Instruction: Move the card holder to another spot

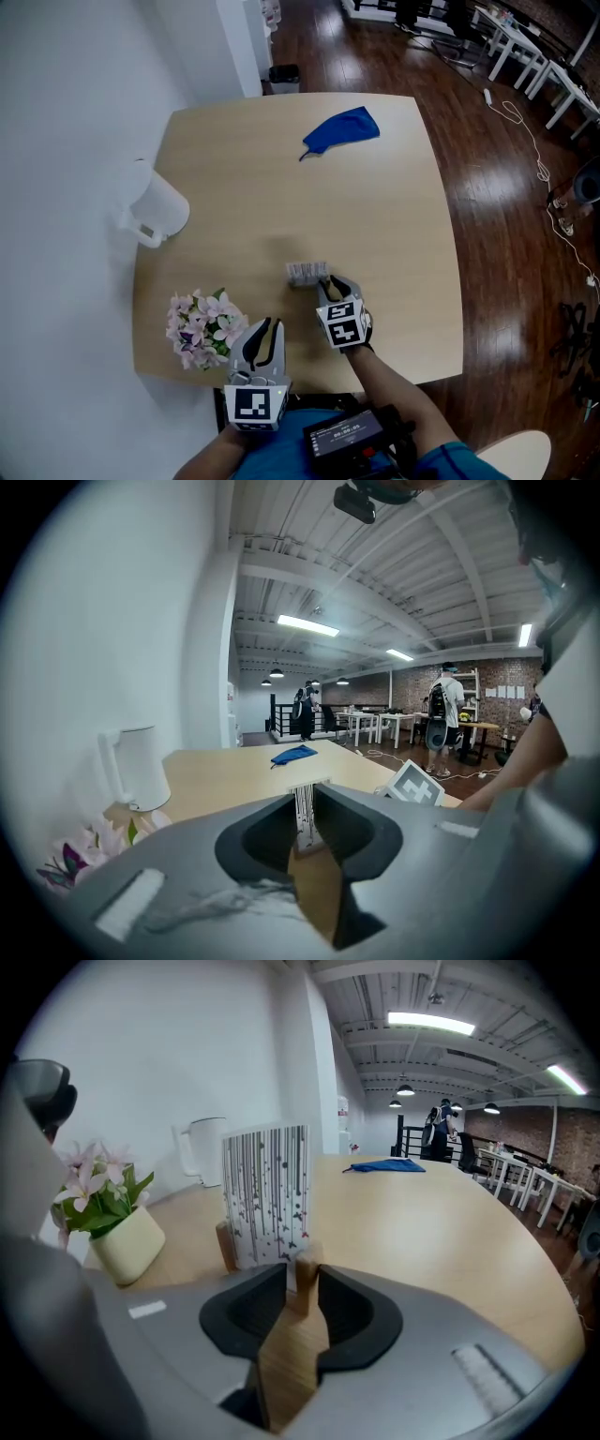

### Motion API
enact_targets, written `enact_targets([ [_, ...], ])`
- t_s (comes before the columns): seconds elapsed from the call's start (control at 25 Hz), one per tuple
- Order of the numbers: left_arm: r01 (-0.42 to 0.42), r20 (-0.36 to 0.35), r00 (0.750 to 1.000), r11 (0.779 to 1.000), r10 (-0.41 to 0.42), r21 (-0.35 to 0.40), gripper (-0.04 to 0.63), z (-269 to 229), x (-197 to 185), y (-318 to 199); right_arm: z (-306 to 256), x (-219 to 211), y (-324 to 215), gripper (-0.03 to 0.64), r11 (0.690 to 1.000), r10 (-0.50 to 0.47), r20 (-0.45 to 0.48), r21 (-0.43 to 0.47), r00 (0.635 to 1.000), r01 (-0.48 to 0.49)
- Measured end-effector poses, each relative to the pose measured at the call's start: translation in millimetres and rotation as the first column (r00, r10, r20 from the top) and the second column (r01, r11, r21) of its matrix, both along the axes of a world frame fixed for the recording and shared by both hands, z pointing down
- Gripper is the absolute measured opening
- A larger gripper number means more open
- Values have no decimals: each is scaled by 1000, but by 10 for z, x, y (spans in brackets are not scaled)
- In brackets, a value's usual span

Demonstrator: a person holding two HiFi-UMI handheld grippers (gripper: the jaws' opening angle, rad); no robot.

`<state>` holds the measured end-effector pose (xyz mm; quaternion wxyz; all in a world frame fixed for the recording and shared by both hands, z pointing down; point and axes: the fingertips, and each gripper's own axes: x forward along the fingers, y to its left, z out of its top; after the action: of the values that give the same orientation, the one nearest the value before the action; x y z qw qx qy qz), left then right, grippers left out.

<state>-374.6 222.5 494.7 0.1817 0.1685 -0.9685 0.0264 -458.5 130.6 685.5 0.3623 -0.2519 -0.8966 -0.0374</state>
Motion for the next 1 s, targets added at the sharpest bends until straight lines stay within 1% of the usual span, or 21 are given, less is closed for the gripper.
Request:
enact_targets([
  [0.2,-7,4,1000,1000,7,6,70,-10,0,-6,-4,8,-9,66,1000,1,-8,1,1000,-1],
  [0.36,-20,0,1000,1000,20,-6,69,7,20,0,-17,24,-17,60,1000,4,-10,-6,1000,-4],
  [0.52,-20,1,1000,1000,20,-1,69,-10,21,0,-43,44,-43,51,1000,19,2,-19,1000,-19],
  [0.8,-33,10,999,999,33,9,69,-35,6,-20,-288,48,-51,44,997,55,36,-64,998,-53],
  [1.0,-58,34,998,998,57,27,69,-103,-7,-70,-600,17,-154,43,991,103,75,-89,992,-96],
])
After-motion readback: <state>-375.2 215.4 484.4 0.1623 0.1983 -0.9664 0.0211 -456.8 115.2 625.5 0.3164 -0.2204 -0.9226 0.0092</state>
